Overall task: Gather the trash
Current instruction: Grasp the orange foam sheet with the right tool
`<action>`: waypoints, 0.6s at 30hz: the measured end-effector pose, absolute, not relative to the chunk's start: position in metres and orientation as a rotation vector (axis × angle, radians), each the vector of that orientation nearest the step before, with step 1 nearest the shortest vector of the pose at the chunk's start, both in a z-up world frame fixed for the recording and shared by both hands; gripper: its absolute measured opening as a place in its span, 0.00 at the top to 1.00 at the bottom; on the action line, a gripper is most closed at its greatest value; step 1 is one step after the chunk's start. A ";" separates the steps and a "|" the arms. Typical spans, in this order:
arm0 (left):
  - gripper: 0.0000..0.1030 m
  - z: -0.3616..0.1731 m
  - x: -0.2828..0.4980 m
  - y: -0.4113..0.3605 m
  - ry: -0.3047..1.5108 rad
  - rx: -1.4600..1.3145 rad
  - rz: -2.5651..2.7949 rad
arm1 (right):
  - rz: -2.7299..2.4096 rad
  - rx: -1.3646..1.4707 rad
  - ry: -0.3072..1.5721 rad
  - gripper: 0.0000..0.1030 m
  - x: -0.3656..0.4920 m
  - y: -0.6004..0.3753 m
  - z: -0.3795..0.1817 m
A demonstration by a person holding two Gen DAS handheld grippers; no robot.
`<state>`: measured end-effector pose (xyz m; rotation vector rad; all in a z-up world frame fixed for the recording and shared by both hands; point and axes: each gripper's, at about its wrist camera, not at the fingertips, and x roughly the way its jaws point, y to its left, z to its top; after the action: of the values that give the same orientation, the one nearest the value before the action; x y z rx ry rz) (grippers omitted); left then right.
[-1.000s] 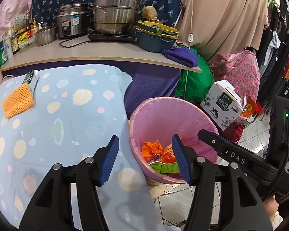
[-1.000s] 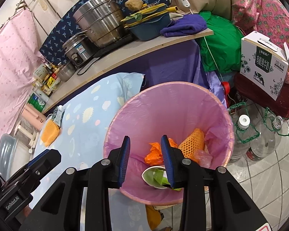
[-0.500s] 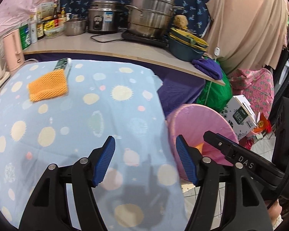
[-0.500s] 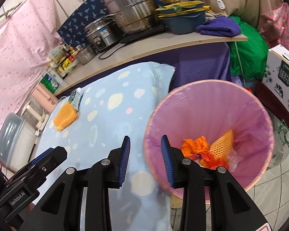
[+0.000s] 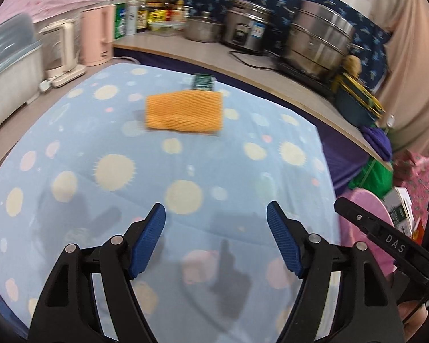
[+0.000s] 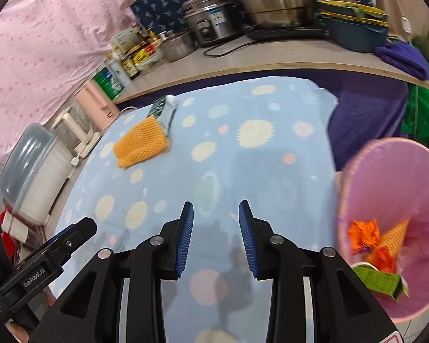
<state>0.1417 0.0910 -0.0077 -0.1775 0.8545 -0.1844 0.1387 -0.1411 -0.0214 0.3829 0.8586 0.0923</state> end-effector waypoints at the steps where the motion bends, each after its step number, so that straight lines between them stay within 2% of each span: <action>1: 0.32 -0.009 0.145 0.100 0.855 -0.185 -0.169 | 0.106 0.376 0.861 0.68 0.146 -0.134 -0.022; 18: 0.32 -0.034 0.207 0.180 0.876 -0.223 -0.012 | 0.235 0.324 0.896 0.68 0.283 -0.047 -0.044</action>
<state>0.2071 0.1801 -0.0338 -0.2228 0.8764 -0.0124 0.2828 -0.0469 -0.0444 0.3237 0.8958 0.2348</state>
